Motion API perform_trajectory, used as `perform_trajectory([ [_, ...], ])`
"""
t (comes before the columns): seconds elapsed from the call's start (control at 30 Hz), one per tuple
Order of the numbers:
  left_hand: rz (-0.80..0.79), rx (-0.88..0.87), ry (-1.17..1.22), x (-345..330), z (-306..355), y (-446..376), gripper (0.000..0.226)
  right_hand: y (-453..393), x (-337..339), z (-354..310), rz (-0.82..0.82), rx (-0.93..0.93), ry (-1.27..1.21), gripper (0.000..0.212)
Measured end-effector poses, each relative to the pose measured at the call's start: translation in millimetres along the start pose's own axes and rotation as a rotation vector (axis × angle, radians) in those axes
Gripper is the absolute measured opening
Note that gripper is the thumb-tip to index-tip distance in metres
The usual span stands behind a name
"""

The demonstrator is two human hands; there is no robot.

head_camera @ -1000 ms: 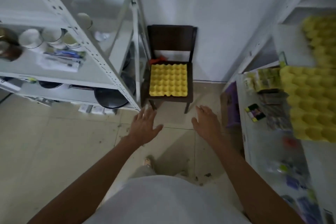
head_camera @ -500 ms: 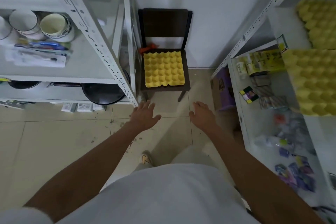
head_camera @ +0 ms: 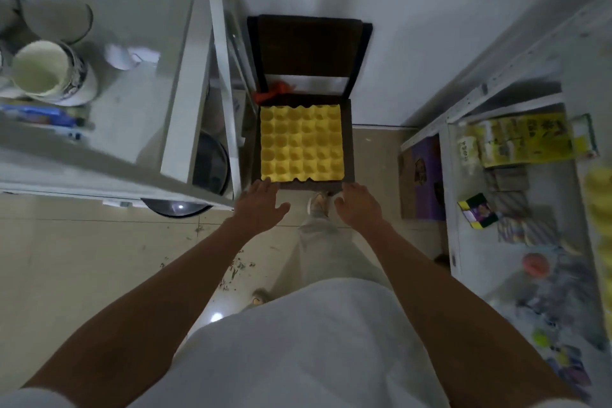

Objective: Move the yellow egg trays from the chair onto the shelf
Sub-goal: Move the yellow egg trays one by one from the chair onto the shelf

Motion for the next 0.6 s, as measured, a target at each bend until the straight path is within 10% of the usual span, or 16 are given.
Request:
perform_trajectory([
  [0.6, -0.113, 0.587, 0.625, -6.7, -45.0, -237.2, 0.046, -281.3, 9.3, 65.6, -0.087, -0.318, -0.403, 0.024],
])
Point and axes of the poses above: each hand's wrist, its own y-axis away from the middle knuckle, its own x-axis out of the back of the hand, z = x × y, the point moved 3 cm from there along -y, towards the middle knuckle, and after that the axes turned 2 degrees about x, right-handed, at the moved point
